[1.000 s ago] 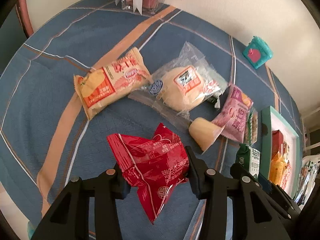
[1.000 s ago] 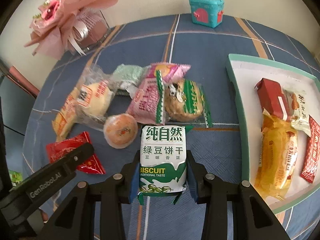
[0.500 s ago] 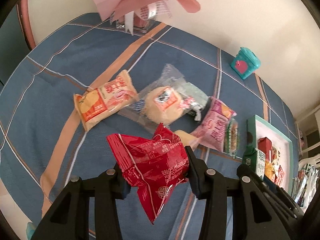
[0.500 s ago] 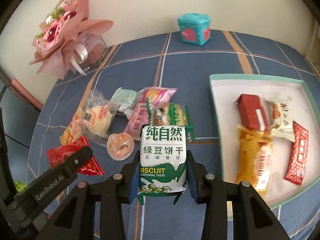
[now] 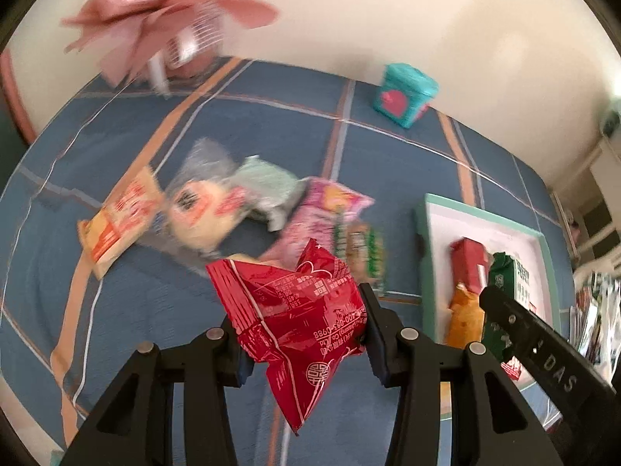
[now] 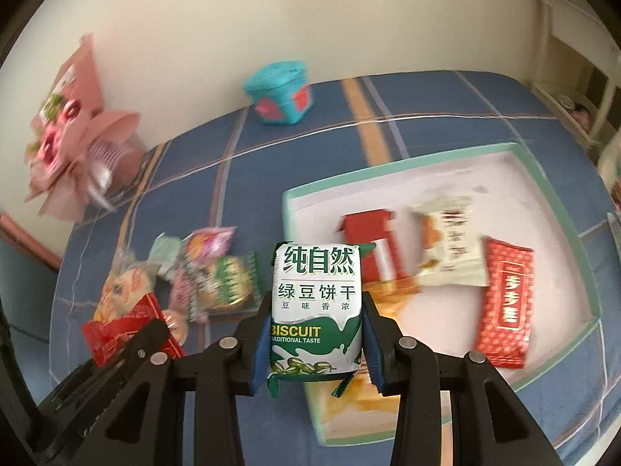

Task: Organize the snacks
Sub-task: 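Carry the green biscuit pack with the right tool while the left tool carries the red pouch to the tray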

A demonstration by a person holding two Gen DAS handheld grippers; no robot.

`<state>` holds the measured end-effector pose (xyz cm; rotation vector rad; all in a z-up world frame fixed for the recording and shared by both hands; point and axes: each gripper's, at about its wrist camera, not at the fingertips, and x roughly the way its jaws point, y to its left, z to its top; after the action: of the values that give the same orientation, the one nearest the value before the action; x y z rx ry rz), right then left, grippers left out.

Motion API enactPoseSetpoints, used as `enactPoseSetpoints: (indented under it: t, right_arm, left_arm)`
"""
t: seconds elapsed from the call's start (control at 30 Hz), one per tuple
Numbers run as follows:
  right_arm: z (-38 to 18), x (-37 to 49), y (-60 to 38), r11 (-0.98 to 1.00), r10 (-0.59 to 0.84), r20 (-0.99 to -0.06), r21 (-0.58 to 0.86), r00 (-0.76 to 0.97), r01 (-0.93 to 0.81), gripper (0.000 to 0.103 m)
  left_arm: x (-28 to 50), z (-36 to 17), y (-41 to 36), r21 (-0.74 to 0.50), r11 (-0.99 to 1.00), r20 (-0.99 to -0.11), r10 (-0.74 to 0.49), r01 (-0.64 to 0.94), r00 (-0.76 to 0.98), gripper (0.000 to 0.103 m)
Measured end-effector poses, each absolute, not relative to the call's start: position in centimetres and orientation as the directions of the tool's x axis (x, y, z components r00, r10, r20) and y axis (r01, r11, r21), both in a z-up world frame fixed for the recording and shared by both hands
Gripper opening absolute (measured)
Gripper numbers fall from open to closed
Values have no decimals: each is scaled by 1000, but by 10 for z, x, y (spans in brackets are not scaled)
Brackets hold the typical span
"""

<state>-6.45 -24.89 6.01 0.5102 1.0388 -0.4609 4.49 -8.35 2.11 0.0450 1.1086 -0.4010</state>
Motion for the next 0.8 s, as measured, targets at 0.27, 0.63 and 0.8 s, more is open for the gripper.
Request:
enactPoseSetpoints:
  t: [0.27,0.63,0.8]
  right_arm:
    - [61,-80,-308,697,-202,-892,158,403,700,42]
    - [54,-94,-379,587,-298,-894,104,334,803,43]
    - [43,-94,-400,563,-311,-901,80,301,822,43]
  left_arm:
    - [36,33,-142,-135,868,-861,-342,478,377,48]
    - [26,25,-234,-137,788,-870,-386,600,307,48]
    - [22,17,-273,-133,756,-879,-389,641,277,48]
